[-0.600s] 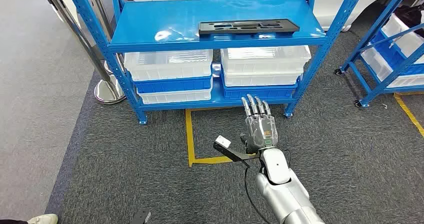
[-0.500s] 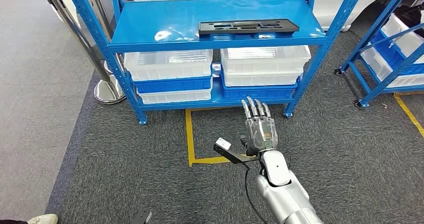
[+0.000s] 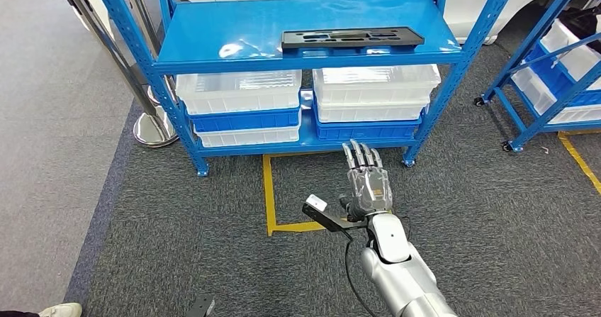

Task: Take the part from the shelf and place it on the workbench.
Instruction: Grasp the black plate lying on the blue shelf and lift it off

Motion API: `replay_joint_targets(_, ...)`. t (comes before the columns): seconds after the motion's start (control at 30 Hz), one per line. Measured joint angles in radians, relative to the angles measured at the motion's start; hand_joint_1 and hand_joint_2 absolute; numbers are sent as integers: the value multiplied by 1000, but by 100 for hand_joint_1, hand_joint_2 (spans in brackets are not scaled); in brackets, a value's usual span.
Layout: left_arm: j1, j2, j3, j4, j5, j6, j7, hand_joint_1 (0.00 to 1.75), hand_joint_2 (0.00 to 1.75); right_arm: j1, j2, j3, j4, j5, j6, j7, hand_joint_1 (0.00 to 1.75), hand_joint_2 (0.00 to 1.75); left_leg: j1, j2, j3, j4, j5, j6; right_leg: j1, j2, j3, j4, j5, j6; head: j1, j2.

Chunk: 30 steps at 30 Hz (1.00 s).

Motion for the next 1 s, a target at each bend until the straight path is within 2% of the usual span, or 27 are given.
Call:
replay_joint_targets(0.27,-2,0,0,0,-4,0,2,0,0,-13,11,13,11,-7,0,-10,0,175,0,0,0,0,0,0,0,0,0,0,0,0,0,0)
replay_joint_targets(0.37,-3,0,0,0,-4,1,3,0,0,-17,20,16,13,-12,0,-13,0,175,-4,-1,-3,3,-1,9,-5,-2,2,-7,5,7,-1,0)
replay_joint_targets(0.43,-3,-1,0,0,-7,2,3,0,0,-22,29,19,13,-18,0,-19,0,175,3,-1,4,-14,8,18,-4,2,2,-5,1,12,0,0)
replay_joint_targets(0.5,-6,-2,0,0,-10,3,3,0,0,-28,34,22,15,-22,-1,-23,0,175,11,-2,14,-32,17,25,-3,12,-25,53,-34,15,0,0)
replay_joint_targets(0.57,-9,-3,0,0,-12,4,3,0,0,-31,34,27,18,-23,-1,-26,0,175,11,-4,15,-34,18,28,-4,19,-90,178,-89,18,1,0)
replay_joint_targets(0.6,-9,-3,0,0,-13,5,3,0,0,-30,34,29,20,-24,-1,-26,0,175,11,-6,16,-33,16,29,-6,20,-123,234,-104,20,1,0)
replay_joint_targets(0.63,-8,-4,0,0,-14,6,3,0,0,-29,34,31,23,-26,-1,-26,0,175,12,-9,17,-31,14,27,-8,20,-144,261,-100,21,1,0)
replay_joint_targets(0.67,-8,-4,0,0,-15,6,3,0,0,-29,34,32,24,-28,-1,-26,0,175,14,-12,19,-29,9,24,-10,21,-145,249,-75,23,1,0)
replay_joint_targets(0.73,-8,-6,0,0,-17,8,3,0,0,-30,34,36,26,-33,-2,-27,0,175,18,-19,24,-18,-5,12,-16,22,-102,138,2,25,1,0)
replay_joint_targets(0.77,-9,-6,0,0,-18,9,3,0,0,-32,34,37,27,-34,-2,-28,0,175,19,-21,24,-9,-14,4,-17,25,-78,82,27,25,2,0)
replay_joint_targets(0.8,-9,-6,0,0,-19,9,3,0,0,-33,35,39,28,-36,-2,-30,0,175,18,-24,21,-2,-20,-4,-16,28,-64,47,35,21,2,0)
replay_joint_targets(0.83,-10,-6,0,0,-20,10,3,0,0,-33,36,41,29,-38,-2,-31,0,175,18,-25,17,3,-24,-12,-14,32,-61,35,30,15,2,0)
replay_joint_targets(0.93,-9,-6,0,0,-21,10,3,0,0,-37,42,45,30,-46,-2,-33,0,175,21,-25,15,7,-33,-28,-10,34,-59,29,19,-9,1,0)
replay_joint_targets(1.0,-10,-6,0,0,-21,10,3,0,0,-43,48,48,29,-51,-2,-36,0,175,22,-20,-7,61,-60,-37,-13,32,-47,22,14,-22,-1,0)
